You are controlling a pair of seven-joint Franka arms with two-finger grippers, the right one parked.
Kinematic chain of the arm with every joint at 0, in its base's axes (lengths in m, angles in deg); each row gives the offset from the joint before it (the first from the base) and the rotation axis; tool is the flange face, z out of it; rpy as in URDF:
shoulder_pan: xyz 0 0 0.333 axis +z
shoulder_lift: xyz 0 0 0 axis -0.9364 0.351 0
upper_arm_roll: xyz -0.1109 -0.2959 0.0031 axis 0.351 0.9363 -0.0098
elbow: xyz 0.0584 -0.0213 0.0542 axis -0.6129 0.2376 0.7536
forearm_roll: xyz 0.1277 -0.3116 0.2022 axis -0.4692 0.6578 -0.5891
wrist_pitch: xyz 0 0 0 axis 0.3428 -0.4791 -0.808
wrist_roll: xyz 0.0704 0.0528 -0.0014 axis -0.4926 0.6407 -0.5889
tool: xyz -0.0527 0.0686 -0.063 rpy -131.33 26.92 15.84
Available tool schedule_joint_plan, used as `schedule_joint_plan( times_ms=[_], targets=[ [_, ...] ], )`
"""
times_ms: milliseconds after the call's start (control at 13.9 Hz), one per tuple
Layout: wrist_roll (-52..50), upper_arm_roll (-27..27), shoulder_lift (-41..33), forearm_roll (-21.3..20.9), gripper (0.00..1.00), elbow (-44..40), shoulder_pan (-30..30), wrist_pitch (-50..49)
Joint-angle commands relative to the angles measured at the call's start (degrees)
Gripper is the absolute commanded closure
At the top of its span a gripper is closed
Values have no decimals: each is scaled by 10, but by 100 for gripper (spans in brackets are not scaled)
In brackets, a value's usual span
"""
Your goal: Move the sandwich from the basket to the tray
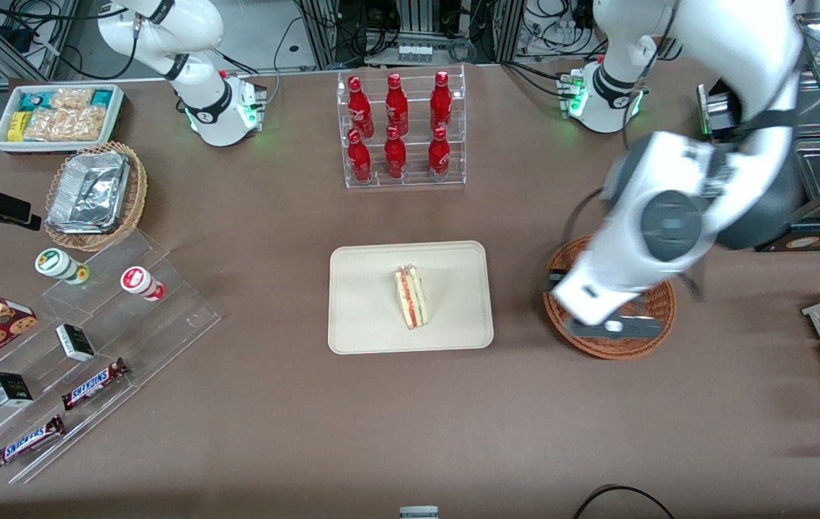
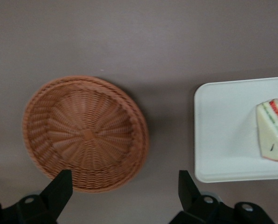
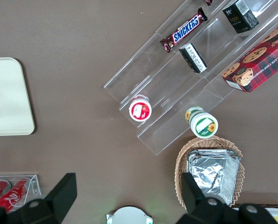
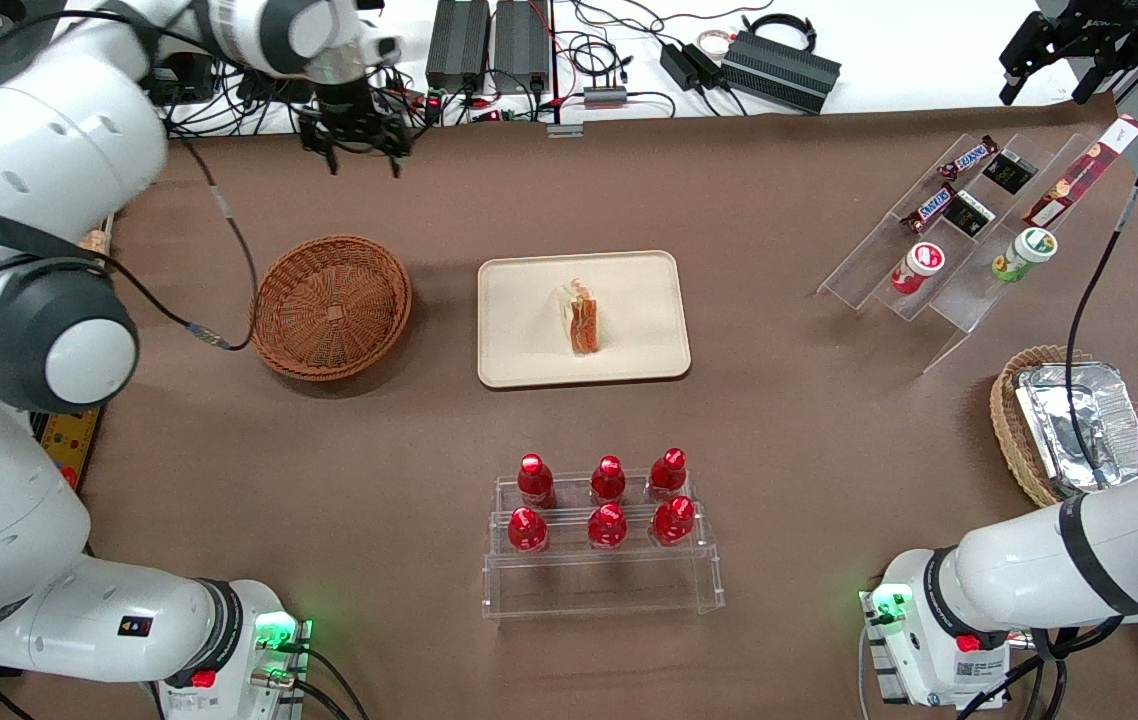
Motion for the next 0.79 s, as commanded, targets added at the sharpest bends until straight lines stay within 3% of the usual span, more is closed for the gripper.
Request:
schedule_joint_plan(
  times_ms=[0,216,721],
  targets=[
    [61,6,-78,16,0,81,44,1],
    [78,4,-128,20,0,113,72,-6],
    [157,-3,-169,18,0,92,128,-52]
  ],
)
